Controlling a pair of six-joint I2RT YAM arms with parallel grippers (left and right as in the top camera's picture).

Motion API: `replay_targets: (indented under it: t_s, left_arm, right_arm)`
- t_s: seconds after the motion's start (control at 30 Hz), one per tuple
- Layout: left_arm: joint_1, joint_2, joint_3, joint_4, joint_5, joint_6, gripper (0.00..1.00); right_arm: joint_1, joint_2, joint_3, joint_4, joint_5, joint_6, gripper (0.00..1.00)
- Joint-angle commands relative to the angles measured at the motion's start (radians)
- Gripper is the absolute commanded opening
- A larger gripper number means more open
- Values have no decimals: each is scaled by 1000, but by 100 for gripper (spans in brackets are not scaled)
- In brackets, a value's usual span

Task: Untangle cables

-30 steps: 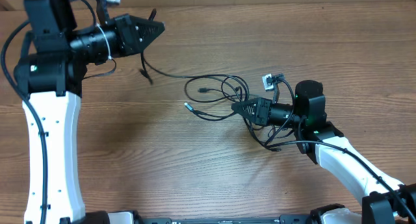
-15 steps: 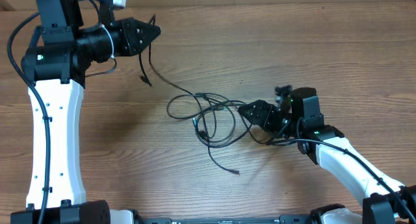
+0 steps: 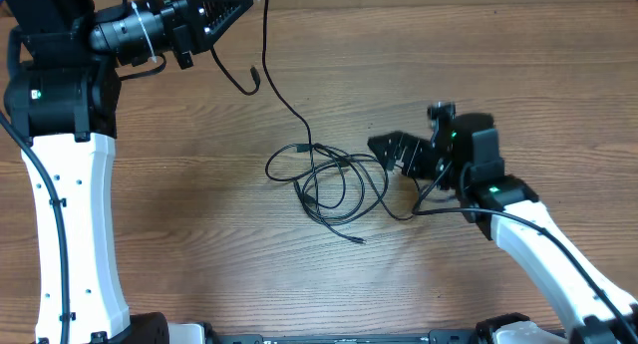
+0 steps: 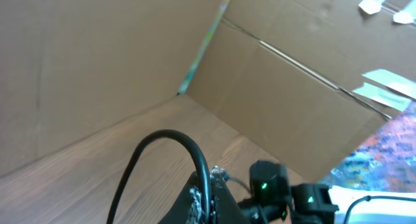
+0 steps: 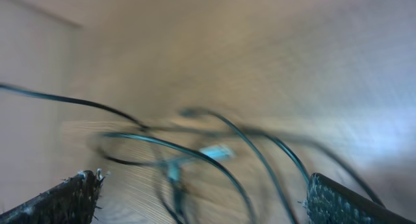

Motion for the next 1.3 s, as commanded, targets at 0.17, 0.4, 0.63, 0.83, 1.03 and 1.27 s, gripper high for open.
replay_targets:
  t_s: [0.17,0.4,0.63,0.83,1.03,1.27]
  left_arm:
    - [-59,-19,24,102,48,-100,4]
    - [-71,-19,24,109,48,-143,4]
    - [-80,-18,24,88,48,-170,4]
    - [-127,-18,20,21,38,-168,4]
    - [-135,-16,-10,-171,-168,-98,4]
    - [-133,-3,-11,-349,-375,-45,4]
  right_arm:
    - [99,-1,65,257,-45,-262,100]
    - [262,205,65,533,76,-290,96]
    - [351,349,90,764,77,-290,82]
    - [374,404,204,766,134,-290,63]
    - [367,389,235,699,132,-258,4]
    - [246,238,235,626,114,-256,4]
